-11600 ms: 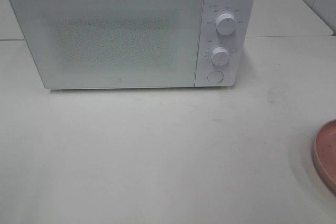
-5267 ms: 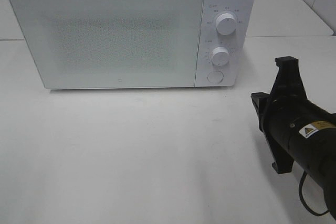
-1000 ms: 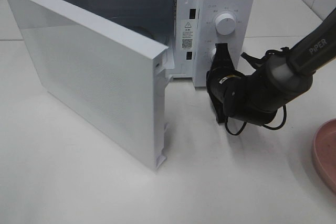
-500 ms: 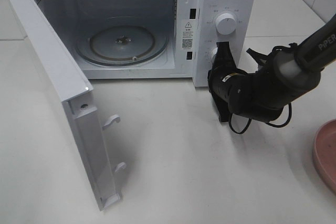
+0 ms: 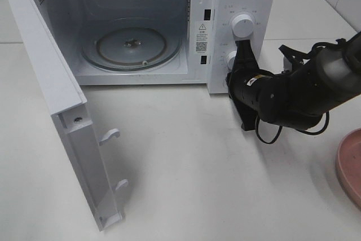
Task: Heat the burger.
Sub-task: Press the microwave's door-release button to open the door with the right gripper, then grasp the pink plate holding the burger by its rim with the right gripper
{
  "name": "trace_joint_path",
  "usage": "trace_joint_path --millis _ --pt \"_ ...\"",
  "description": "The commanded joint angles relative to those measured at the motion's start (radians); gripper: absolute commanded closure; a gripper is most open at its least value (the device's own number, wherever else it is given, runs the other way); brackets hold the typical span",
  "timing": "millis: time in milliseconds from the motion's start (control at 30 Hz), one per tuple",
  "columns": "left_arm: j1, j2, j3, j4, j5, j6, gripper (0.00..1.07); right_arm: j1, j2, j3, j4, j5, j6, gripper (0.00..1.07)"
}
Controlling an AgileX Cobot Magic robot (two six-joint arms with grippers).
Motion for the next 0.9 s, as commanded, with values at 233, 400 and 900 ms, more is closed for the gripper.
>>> trace_joint_path --millis 233,400,900 --pt "0.002 -0.021 0.004 -0.004 -0.008 0.003 0.03 -0.004 -0.078 0.093 -0.017 0.043 -0.036 1.07" --pt "0.002 -0.021 0.004 -0.004 -0.008 0.003 0.03 -0.004 -0.153 0.149 -0.022 0.095 -0.103 1.07" --pt "0.002 -0.021 0.004 -0.004 -0.008 0.003 0.03 -0.007 -0.422 0.184 -0.078 0.631 -0.789 1.04"
